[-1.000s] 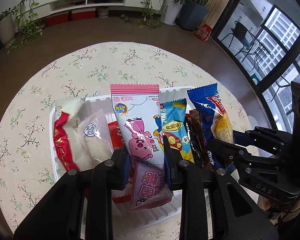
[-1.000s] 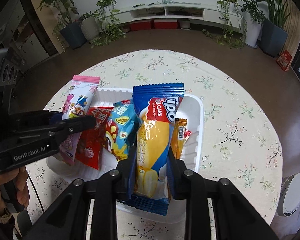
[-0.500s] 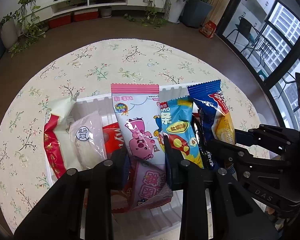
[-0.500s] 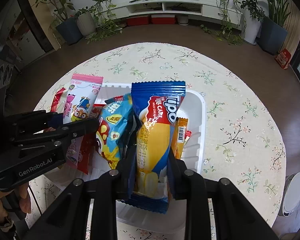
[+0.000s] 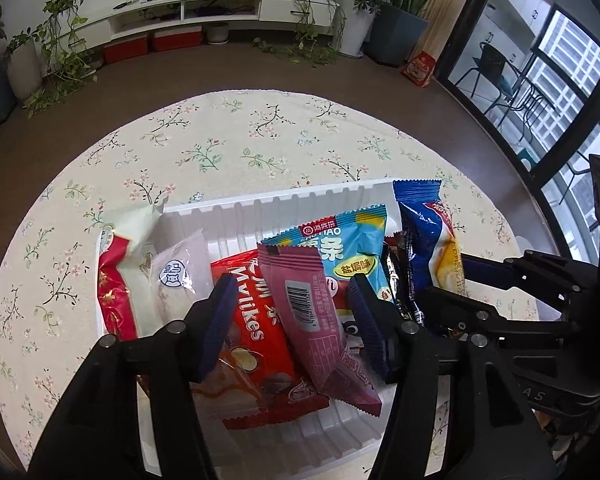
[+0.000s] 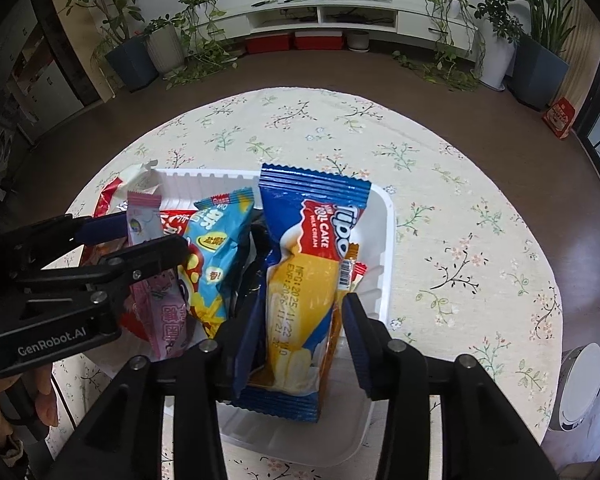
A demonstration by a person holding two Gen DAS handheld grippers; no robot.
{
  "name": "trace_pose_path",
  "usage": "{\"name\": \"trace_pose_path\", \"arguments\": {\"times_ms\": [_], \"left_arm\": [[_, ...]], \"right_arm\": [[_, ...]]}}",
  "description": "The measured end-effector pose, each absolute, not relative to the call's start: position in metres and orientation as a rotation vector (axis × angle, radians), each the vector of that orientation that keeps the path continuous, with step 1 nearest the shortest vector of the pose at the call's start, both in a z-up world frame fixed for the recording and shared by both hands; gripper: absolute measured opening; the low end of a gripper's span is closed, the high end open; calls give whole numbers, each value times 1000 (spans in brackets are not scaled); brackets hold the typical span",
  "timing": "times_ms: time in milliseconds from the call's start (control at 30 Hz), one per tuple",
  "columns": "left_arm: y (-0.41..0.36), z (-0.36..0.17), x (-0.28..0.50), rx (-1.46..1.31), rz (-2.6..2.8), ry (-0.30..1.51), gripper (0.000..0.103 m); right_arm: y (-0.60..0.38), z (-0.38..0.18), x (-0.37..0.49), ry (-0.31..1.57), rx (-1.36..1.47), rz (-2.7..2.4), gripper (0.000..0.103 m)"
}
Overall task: Organize snacks
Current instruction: 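Open both tools to release the pink tube and Tipo cake into the tray, then move both open tools toward the chocolate wrapper and clear nut bag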
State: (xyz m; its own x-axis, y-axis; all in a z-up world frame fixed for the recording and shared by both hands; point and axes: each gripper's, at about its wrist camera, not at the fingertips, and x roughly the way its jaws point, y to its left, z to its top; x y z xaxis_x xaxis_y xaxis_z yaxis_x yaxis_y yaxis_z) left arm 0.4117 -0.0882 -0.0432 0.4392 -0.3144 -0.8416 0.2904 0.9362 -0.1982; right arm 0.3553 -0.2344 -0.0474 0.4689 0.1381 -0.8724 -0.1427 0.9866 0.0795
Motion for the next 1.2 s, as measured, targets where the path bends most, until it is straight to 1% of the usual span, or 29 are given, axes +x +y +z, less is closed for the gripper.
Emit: {"name": "trace_pose_path", "arguments": {"times_ms": [33,133,233,367,500,567,933,1000,1033,1067,1100,1133,1167,1200], "left_arm": [[-88,-43,411,-26,-378,1049,56],[-88,-41,408,-27,-381,1043,56],[-86,-38,406,-41,-386,1029,59],[-86,-33,404,-45,-391,1016,59],[-86,-27,399,-46,-398,1005,59],[-85,-24,396,-48,-400,1001,61],[-80,-22,388,-58,-403,992,62],[-78,-20,387,-61,-401,989,70],[-77,-18,387,-60,-400,985,75],[-76,-16,385,-58,-397,978,76],[-77,-13,383,-57,-395,975,78],[-76,-11,381,-56,-395,969,84],[-75,-8,377,-54,-394,963,92],[-74,-6,375,-52,-392,959,94]], "right_arm": [[-235,-47,355,1069,-3,168,52],[-240,-47,354,1066,-4,161,56],[-244,-46,352,1061,2,155,59],[-248,-43,349,1049,2,152,62],[-253,-42,347,1047,-1,145,63],[-255,-41,347,1046,3,146,63],[-259,-38,344,1026,0,159,63],[-261,-35,341,1022,8,165,64],[-262,-33,340,1018,11,166,67],[-263,-30,337,1006,16,167,69],[-263,-28,335,995,19,171,74],[-263,-25,332,980,20,176,79],[-263,-21,327,962,14,178,81],[-262,-19,325,952,9,176,83]]}}
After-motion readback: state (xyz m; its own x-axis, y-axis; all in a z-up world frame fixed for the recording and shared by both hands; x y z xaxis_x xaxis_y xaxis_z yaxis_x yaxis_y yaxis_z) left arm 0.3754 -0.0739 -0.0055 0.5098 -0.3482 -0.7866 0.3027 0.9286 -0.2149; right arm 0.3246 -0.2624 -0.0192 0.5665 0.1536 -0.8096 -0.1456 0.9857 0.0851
